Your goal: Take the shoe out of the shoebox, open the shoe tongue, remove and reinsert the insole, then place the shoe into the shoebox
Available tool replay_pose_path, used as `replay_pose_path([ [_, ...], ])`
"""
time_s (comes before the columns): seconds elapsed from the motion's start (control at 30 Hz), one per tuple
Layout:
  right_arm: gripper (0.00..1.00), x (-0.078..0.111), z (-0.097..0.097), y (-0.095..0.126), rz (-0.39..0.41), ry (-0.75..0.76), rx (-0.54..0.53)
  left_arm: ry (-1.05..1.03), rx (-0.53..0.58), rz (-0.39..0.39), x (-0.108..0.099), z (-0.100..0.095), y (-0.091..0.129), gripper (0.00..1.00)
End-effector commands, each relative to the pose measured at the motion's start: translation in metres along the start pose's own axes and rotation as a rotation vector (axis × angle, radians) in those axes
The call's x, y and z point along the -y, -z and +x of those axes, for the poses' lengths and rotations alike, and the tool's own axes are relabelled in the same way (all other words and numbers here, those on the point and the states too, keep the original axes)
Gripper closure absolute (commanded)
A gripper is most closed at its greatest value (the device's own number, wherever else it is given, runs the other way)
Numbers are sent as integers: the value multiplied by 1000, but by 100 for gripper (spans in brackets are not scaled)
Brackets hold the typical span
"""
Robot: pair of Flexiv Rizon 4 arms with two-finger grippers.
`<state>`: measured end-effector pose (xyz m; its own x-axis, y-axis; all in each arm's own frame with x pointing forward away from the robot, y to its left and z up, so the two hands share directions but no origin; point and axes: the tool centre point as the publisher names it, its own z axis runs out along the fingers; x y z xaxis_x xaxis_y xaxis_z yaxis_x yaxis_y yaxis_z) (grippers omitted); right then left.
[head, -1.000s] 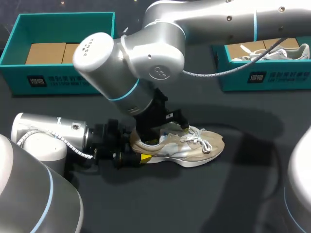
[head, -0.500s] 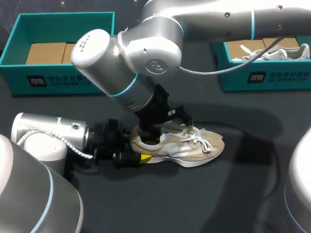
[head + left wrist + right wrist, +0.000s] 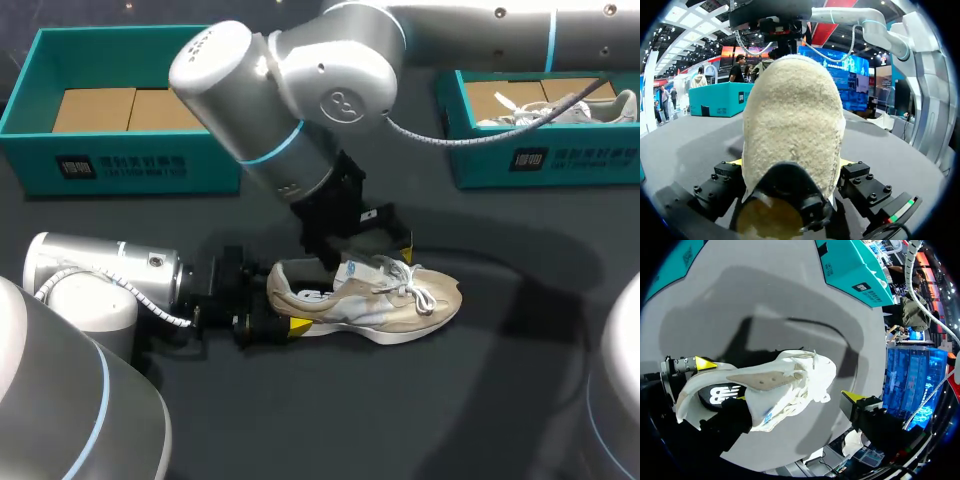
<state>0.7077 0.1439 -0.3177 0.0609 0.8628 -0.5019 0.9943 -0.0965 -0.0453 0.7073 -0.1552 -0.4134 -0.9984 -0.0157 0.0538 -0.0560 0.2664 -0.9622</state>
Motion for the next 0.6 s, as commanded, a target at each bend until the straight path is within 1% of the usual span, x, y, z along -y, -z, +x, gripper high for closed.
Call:
replay_pose_path([
  [0.03, 9, 7, -6, 4, -6, -503, -34, 0, 3, 0, -1, 1, -3, 100],
  [0.07, 13, 8, -4, 6, -5, -497, -43, 0, 3, 0, -1, 1, -3, 100],
  [0.17, 14, 11, 2, 10, -6, -479, -62, 0, 3, 0, -1, 1, -3, 100],
  [0.2, 18, 12, 3, 11, -6, -474, -64, 0, 3, 0, -1, 1, -3, 100],
  [0.27, 30, 14, 4, 13, -3, -459, -75, 0, 3, 0, -1, 1, -3, 100],
  [0.3, 34, 15, 5, 14, -3, -455, -79, 0, 3, 0, -1, 1, -3, 100],
  [0.33, 36, 16, 5, 16, -1, -447, -83, 0, 3, 0, -1, 1, -3, 100],
  [0.37, 36, 17, 5, 17, 0, -440, -85, 0, 3, 0, -1, 1, -3, 100],
  [0.4, 39, 18, 5, 18, 1, -434, -84, 0, 3, 0, -1, 1, -3, 100],
  [0.47, 49, 19, 5, 19, 6, -419, -81, 0, 3, 0, -1, 1, -3, 100],
  [0.5, 52, 20, 4, 20, 9, -411, -82, 0, 3, 0, -1, 1, -3, 100],
  [0.6, 53, 20, 3, 22, 25, -364, -96, 0, 3, 0, -1, 1, -3, 100],
])
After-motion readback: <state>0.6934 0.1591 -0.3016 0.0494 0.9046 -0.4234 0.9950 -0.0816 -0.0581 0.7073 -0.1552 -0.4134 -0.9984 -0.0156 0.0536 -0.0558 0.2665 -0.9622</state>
